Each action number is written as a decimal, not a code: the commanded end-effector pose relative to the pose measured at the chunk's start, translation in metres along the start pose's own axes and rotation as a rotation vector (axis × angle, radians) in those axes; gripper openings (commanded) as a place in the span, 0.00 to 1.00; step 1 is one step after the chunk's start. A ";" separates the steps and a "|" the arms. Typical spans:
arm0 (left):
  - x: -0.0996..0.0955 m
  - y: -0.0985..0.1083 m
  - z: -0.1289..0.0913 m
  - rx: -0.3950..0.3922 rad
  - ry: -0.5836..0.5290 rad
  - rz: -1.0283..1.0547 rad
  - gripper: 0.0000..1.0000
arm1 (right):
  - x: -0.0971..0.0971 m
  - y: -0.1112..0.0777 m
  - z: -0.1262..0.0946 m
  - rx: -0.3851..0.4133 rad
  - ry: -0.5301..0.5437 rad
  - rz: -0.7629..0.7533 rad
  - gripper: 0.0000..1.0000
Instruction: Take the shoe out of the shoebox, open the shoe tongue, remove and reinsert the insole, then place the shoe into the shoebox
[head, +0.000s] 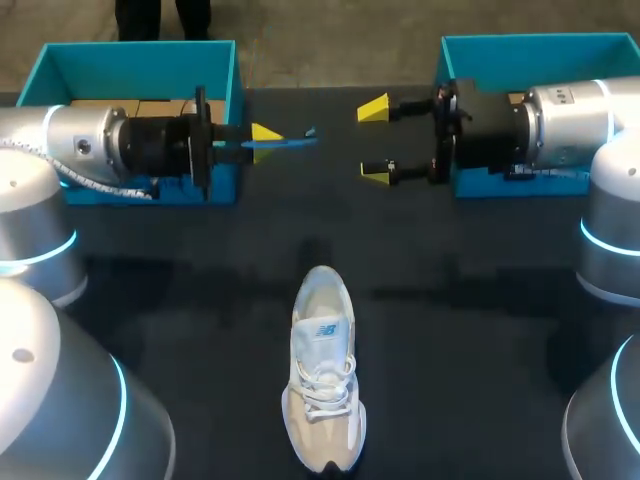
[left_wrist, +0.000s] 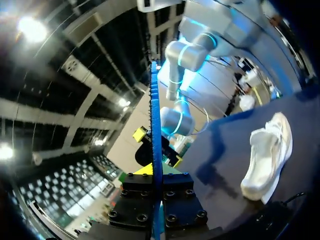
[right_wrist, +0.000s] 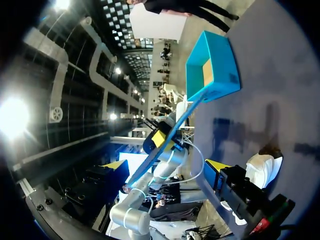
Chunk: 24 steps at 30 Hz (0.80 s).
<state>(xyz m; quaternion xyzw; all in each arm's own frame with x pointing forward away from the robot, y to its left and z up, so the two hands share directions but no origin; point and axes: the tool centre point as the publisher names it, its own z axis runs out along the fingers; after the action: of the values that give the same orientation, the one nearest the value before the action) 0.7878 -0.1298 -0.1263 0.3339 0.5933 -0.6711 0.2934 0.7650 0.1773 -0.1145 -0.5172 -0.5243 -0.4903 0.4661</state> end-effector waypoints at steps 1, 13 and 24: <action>-0.009 0.009 0.004 -0.016 0.083 0.289 0.00 | 0.000 0.000 0.002 -0.001 -0.002 0.000 1.00; -0.004 0.001 0.006 -0.060 0.103 0.502 0.00 | 0.000 0.000 0.002 -0.001 -0.002 0.000 1.00; -0.004 0.000 0.006 -0.069 0.087 0.505 0.00 | 0.000 0.000 0.002 -0.001 -0.002 0.000 1.00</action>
<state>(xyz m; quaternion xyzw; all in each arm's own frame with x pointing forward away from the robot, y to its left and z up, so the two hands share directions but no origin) 0.7921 -0.1362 -0.1233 0.4904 0.5246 -0.5429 0.4355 0.7651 0.1772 -0.1142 -0.5176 -0.5247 -0.4897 0.4659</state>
